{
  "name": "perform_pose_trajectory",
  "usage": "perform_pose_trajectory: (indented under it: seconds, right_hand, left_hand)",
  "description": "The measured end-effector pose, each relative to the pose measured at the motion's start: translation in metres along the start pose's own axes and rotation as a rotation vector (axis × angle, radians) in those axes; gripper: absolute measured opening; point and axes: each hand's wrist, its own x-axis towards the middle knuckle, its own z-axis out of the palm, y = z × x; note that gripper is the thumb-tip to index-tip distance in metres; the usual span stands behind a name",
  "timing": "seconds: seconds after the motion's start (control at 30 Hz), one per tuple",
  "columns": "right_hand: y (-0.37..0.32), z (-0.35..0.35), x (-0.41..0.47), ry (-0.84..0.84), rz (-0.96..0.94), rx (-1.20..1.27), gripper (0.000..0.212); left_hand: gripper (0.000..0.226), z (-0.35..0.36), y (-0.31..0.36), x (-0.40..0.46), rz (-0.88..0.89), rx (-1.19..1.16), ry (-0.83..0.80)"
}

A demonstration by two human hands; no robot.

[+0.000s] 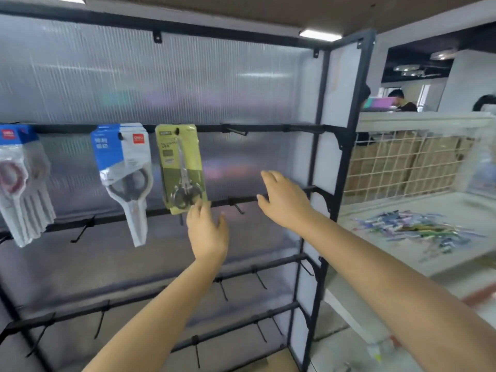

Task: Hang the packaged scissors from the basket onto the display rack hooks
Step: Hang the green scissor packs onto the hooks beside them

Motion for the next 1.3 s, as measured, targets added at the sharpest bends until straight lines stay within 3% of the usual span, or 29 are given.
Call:
perform_pose_trajectory:
  seconds: [0.33, 0.57, 0.83, 1.1, 1.3]
  right_hand:
    - [0.096, 0.026, -0.144, -0.065, 0.328, 0.025, 0.048]
    - [0.156, 0.091, -0.275, -0.206, 0.641, 0.034, 0.051]
    - [0.153, 0.233, -0.433, -0.518, 1.042, 0.247, 0.052]
    - [0.088, 0.403, -0.565, -0.769, 1.268, 0.408, 0.048]
    - [0.054, 0.516, -0.62, -0.931, 1.32, 0.473, 0.048]
  left_hand:
    - [0.051, 0.096, 0.04, -0.113, 0.347, 0.092, -0.515]
    - [0.059, 0.18, 0.01, -0.217, 0.501, 0.292, -0.921]
    - [0.056, 0.247, -0.131, -0.342, 0.546, 0.457, -1.423]
    - [0.054, 0.278, -0.318, -0.425, 0.323, 0.656, -1.649]
    - [0.042, 0.308, -0.426, -0.456, 0.24, 0.651, -1.659]
